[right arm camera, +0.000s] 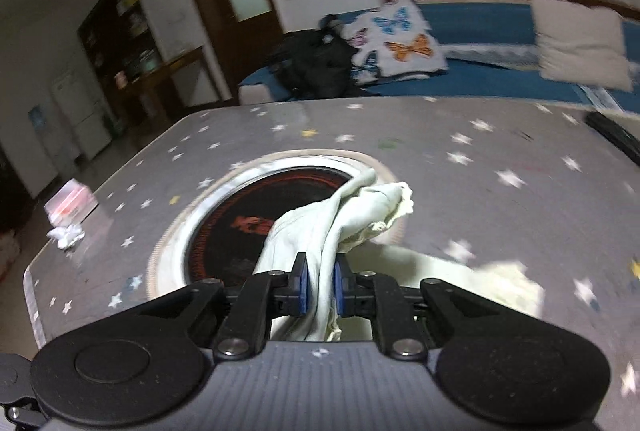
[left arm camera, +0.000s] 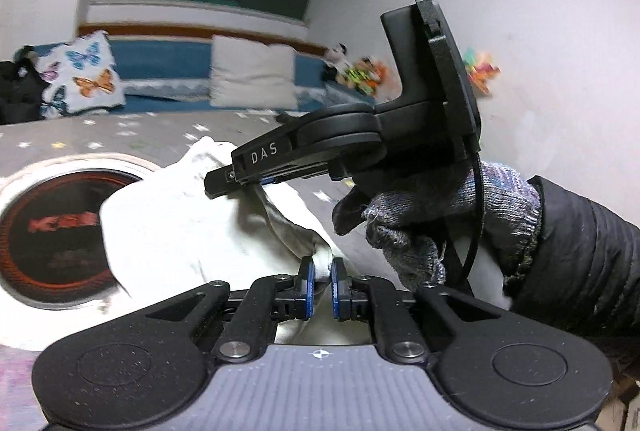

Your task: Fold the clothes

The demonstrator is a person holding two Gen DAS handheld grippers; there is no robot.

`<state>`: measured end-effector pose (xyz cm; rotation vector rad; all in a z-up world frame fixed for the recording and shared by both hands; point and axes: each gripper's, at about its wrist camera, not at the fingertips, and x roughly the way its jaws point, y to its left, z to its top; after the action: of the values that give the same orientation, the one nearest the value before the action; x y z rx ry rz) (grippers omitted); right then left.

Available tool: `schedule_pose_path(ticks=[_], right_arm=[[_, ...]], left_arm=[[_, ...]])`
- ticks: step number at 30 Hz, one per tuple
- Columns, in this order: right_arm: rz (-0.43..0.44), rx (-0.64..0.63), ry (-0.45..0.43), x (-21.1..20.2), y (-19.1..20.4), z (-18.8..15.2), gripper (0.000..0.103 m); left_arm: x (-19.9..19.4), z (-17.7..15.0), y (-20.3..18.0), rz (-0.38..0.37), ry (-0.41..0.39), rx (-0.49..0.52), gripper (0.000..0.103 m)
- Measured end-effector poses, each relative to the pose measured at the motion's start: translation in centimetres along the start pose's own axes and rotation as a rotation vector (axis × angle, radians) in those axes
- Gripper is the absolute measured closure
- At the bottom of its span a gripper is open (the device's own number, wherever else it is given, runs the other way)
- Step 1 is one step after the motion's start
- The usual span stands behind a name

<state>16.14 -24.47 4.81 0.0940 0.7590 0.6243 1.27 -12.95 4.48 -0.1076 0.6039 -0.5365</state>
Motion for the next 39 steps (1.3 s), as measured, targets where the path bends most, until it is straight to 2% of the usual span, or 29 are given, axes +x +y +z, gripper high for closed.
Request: schedule_pose_path(ticks=[4, 8, 13, 16, 20, 24, 32, 36, 39], right_arm=[[-0.019, 0.061, 0.016, -0.2, -3.1, -1.6, 0.092], [0.000, 0.103, 0.012, -0.6, -5.1, -2.4, 0.092], [0.040, 0.089, -0.065, -2.6, -5.3, -1.9, 0.092], [0.057, 0.101, -0.117, -3.9, -5.9, -1.9, 0.092], [0.001, 0.173, -0.082, -2.8, -8.6, -3.5, 0.092], [-0.020, 0.224, -0.070, -2.7, -10.4, -4.9, 0.085], [-0.066, 0.154, -0.135, -4.9, -10.3, -4.0, 0.083], [-0.044, 0.113, -0.154, -5.2, -9.3, -3.1, 0.083], [-0.016, 0.095, -0.150, -4.7, -8.9, -2.5, 0.083]], left_arm=[[2.2, -0.2, -1.1, -0.017, 0.048, 0.030, 0.094], [3.4, 0.1, -1.8, -0.024, 0.067, 0.044, 0.094], [3.2, 1.2, -2.7, -0.042, 0.038, 0.067, 0.094], [4.2, 1.2, -3.5, -0.050, 0.047, 0.087, 0.094], [6.8, -0.1, -3.9, -0.058, 0.119, 0.108, 0.094], [7.7, -0.8, -4.2, -0.086, 0.160, 0.131, 0.091], [5.6, -1.2, -4.7, -0.142, 0.160, 0.198, 0.090], [4.5, -1.2, -4.6, -0.103, 0.122, 0.209, 0.090], [5.1, -1.3, -3.6, -0.059, 0.127, 0.199, 0.090]])
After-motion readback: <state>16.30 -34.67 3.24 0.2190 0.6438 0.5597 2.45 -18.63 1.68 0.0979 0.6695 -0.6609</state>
